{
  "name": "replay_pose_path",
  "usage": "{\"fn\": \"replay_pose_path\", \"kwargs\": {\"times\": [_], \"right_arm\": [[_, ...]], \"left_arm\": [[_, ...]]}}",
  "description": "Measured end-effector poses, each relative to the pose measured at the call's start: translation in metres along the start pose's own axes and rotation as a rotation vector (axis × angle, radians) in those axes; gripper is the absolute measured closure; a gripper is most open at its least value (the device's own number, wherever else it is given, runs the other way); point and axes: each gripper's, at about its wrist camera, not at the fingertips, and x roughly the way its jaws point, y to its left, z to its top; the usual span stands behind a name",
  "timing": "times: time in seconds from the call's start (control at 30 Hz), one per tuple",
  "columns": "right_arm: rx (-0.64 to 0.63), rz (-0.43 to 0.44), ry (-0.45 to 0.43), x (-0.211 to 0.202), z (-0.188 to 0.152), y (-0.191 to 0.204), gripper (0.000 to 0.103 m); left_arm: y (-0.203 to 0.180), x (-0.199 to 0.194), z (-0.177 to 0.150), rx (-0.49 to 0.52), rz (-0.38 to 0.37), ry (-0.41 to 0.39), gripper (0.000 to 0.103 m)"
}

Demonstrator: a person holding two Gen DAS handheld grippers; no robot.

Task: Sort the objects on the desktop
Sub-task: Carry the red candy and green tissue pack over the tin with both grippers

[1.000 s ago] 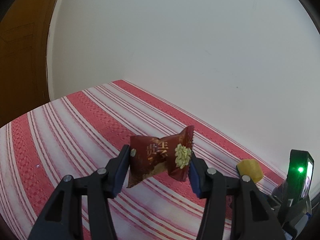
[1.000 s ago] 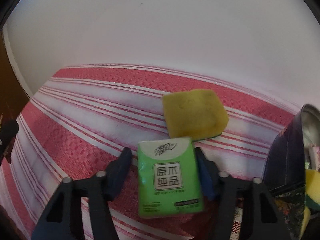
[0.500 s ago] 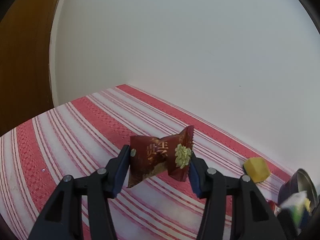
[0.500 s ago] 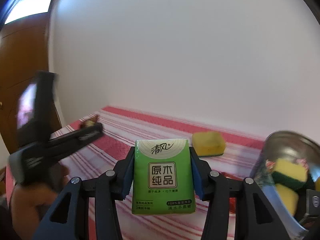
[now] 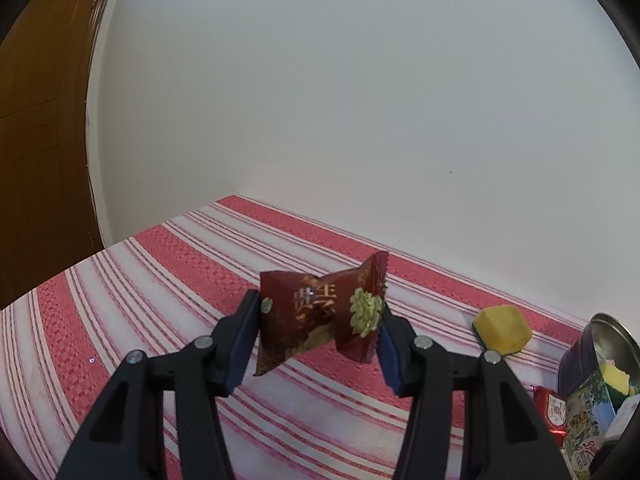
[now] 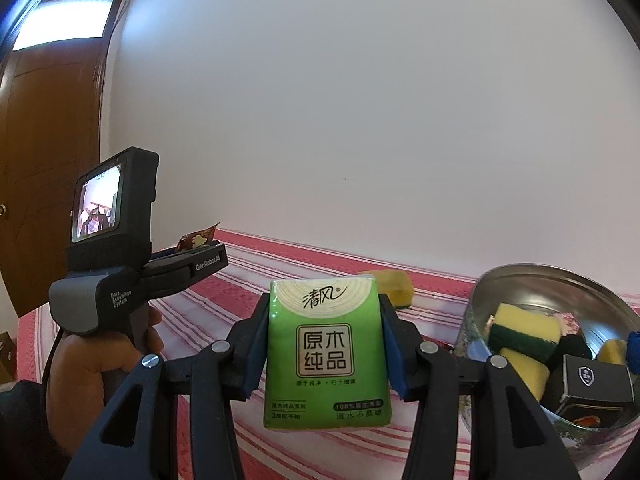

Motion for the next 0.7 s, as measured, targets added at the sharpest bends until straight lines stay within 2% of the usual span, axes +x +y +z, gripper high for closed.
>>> {"fn": "replay_pose_path", "kwargs": {"times": [0.17, 0.3, 0.37, 0.7], "right_arm": [[0.007, -0.008, -0.003, -0.012, -0.005, -0.008, 0.051], [0.010, -0.016, -0.001, -0.002, 0.002, 0.001, 0.051], [0.011, -0.017, -0.004, -0.027, 0.002, -0.019, 0.051], [0.004, -0.043, -0.013, -0.046, -0.002, -0.028, 0.051]], "left_arm": [[-0.003, 0.001, -0.001, 0.010, -0.012, 0.006, 0.050], [-0.007, 0.001, -0.002, 0.029, -0.023, 0.002, 0.050], [-0.007, 0.001, -0.003, 0.035, -0.027, 0.000, 0.050], [-0.013, -0.004, -0.005, 0.045, -0.040, -0.002, 0.050]]}}
